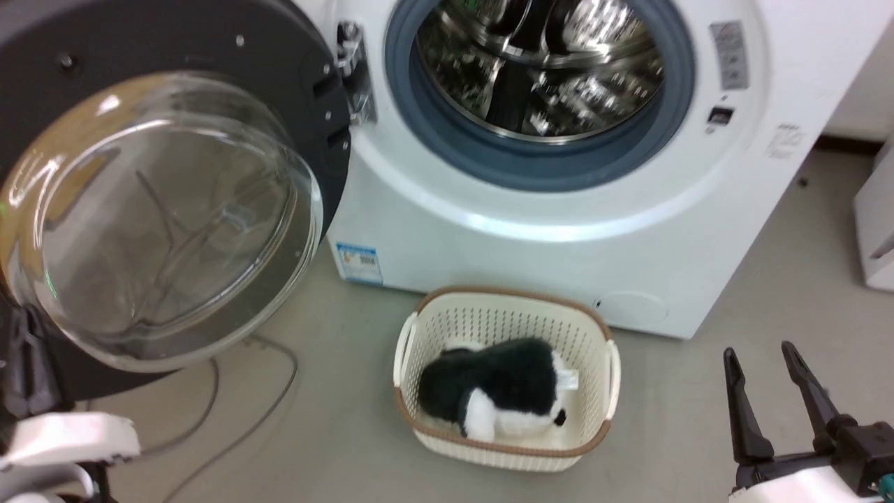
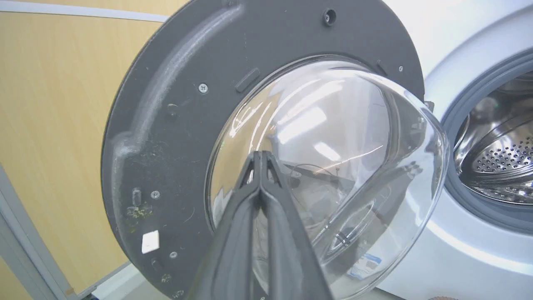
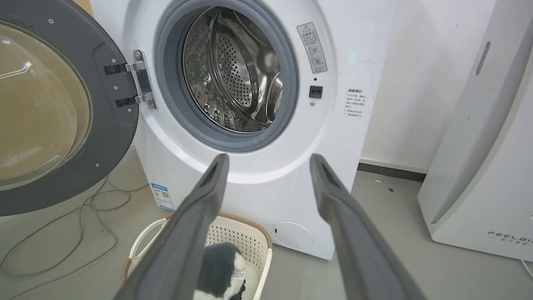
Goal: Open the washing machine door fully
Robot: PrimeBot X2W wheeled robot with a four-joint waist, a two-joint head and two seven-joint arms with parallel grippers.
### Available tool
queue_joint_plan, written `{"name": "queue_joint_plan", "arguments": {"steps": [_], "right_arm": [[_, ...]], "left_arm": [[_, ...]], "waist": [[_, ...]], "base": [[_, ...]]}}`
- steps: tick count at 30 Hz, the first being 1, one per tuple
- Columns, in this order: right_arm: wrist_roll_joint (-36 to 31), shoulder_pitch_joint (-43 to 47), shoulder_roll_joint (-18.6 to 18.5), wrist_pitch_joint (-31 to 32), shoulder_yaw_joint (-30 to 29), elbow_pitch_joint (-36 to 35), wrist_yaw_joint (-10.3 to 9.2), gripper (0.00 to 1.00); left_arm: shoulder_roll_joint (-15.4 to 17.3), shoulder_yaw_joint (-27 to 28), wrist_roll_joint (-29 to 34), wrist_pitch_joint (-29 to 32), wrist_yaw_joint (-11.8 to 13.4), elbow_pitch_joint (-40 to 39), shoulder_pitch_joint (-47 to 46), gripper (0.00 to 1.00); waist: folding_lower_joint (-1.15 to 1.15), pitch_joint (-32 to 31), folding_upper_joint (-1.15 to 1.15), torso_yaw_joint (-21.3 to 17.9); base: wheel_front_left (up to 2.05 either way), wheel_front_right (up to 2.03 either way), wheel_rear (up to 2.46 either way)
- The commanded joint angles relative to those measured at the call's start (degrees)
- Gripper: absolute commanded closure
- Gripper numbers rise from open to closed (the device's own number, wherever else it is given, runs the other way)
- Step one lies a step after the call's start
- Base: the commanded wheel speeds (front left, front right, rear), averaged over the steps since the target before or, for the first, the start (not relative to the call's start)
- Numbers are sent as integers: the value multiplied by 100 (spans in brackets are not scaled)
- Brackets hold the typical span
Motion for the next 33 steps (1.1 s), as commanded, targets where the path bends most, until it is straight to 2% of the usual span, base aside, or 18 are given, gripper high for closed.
{"name": "queue_joint_plan", "arguments": {"steps": [1,3,4,5,14,24,33], "right_arm": [[58,106,24,-25,10,-20,3,0],[110,176,26,-25,28,-20,3,0],[127,201,26,-25,40,-21,3,0],[141,222,26,-25,48,-21,3,0],[96,317,27,-25,142,-227,3,0],[22,363,28,-25,387,-545,3,0],[-8,437,28,-25,488,-628,3,0]], "left_arm": [[-106,-41,-12,-25,-132,-178,195,100],[-203,-103,1,-25,-246,-308,401,100],[-240,-186,70,-25,-292,-365,509,72],[-283,-262,149,-25,-304,-436,598,0],[-628,-751,102,-25,-549,-910,1085,0],[-770,-1305,-18,-25,-713,-886,1364,0],[-802,-1563,184,-25,-623,-628,1359,0]], "waist": [[0,-264,0,-141],[0,-377,0,-234],[0,-409,0,-290],[0,-443,0,-342],[0,-634,0,-815],[0,-723,0,-1240],[0,-714,0,-1437]], "base": [[0,0,0],[0,0,0],[0,0,0],[0,0,0],[0,0,0],[0,0,0],[0,0,0]]}}
